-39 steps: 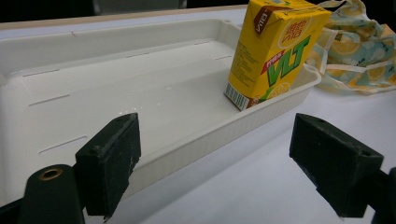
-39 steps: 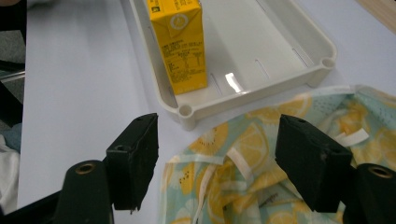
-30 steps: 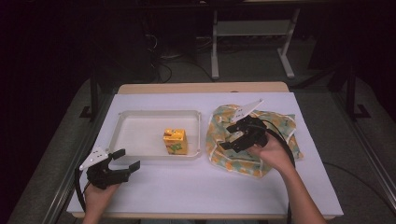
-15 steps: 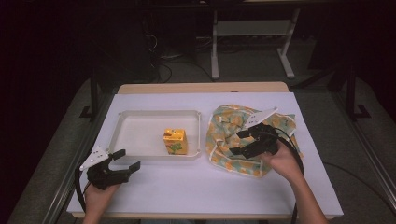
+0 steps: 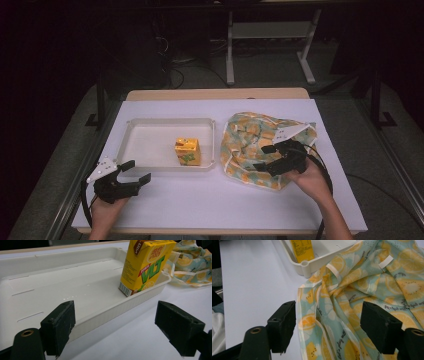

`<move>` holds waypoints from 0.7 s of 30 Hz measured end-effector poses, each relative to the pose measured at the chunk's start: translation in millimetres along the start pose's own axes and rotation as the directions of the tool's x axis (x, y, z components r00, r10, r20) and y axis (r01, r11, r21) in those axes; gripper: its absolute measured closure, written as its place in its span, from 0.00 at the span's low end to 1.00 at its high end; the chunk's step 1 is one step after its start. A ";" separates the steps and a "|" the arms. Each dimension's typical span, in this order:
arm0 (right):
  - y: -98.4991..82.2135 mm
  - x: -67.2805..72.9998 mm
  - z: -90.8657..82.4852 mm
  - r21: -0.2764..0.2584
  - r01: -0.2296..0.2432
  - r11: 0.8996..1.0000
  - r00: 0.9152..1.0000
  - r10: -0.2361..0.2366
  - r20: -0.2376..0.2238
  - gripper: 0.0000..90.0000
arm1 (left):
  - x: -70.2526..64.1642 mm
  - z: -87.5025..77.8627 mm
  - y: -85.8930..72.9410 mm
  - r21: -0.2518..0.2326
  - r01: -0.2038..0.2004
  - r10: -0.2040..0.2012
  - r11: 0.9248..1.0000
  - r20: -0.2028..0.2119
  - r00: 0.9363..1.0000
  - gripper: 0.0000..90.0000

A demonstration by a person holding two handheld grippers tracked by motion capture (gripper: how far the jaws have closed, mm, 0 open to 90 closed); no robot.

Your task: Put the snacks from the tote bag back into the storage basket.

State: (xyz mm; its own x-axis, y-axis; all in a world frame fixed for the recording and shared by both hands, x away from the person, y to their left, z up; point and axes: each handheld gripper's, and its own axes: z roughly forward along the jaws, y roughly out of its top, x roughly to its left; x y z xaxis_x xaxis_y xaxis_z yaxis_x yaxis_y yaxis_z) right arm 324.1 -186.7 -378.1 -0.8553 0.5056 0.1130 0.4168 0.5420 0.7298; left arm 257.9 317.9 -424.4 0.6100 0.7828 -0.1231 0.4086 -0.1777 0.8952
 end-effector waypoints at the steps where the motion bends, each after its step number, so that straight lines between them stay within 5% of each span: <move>1: -1.4 0.8 -0.9 0.002 -0.009 1.000 1.000 0.009 0.001 0.31 | 0.0 0.0 0.0 0.001 -0.001 0.001 1.000 0.001 1.000 0.18; 21: -34.4 3.9 -11.4 -0.013 -0.046 0.999 0.999 0.046 0.029 0.30 | -1.1 1.2 0.0 0.010 -0.006 0.006 1.000 0.011 1.000 0.18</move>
State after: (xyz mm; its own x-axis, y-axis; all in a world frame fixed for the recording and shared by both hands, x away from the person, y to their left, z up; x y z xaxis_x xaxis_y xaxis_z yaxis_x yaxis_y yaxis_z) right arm 302.9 -211.0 -395.0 -0.8262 0.5489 0.1270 0.4511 0.5094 0.7328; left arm 258.0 316.3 -424.8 0.6200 0.7750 -0.1224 0.4115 -0.1884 0.8917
